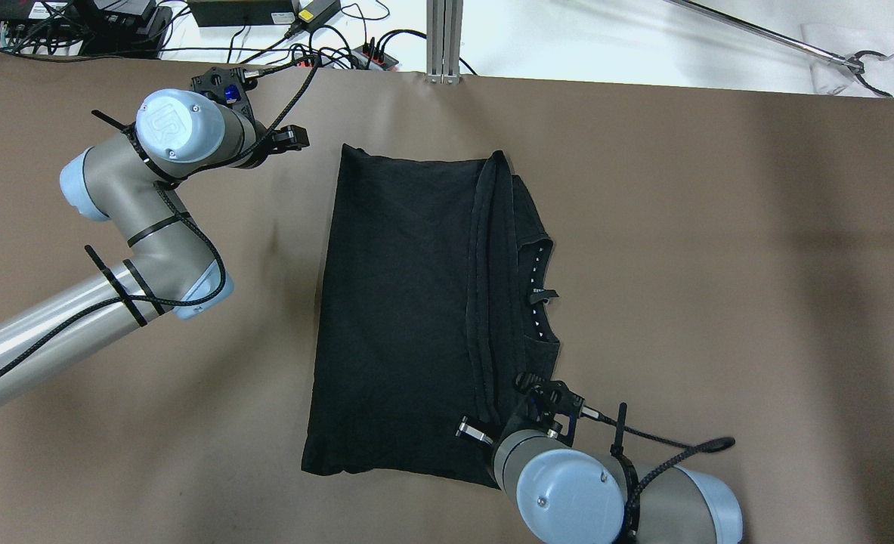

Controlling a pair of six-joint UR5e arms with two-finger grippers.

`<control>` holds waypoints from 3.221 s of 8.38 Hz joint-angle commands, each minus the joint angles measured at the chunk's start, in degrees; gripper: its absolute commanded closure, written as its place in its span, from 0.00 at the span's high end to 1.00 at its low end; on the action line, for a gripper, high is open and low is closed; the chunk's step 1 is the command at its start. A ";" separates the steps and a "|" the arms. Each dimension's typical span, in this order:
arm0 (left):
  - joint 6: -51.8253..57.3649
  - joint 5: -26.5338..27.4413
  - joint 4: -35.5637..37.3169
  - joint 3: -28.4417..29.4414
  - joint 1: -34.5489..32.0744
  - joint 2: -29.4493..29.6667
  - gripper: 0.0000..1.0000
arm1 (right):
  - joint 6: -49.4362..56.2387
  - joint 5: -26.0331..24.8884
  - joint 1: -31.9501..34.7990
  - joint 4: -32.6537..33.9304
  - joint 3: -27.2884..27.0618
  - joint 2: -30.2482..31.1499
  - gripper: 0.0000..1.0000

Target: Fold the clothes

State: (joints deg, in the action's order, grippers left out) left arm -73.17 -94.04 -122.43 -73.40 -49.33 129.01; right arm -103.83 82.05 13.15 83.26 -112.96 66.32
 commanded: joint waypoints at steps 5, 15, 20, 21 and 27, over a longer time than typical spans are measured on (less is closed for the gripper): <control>-0.22 1.05 -0.01 0.01 0.99 -0.25 0.94 | 47.67 9.80 2.85 1.20 5.55 -2.78 0.40; -0.22 0.96 -0.01 0.01 1.16 -0.17 0.94 | 53.43 21.90 11.44 0.85 3.55 1.76 0.00; -0.83 1.05 0.08 0.10 1.16 0.01 0.94 | 29.03 18.75 -0.41 0.94 -6.31 10.41 0.00; -0.92 0.96 0.08 0.01 1.16 -0.16 0.94 | 29.30 22.76 2.64 0.94 -6.75 10.41 0.00; -1.10 1.05 0.08 0.10 1.16 -0.51 0.94 | -2.82 13.31 1.83 0.59 -6.49 7.61 0.94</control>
State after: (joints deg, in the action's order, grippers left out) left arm -74.14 -93.01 -122.35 -73.30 -48.16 128.57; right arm -85.81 105.71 19.41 83.94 -119.55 75.87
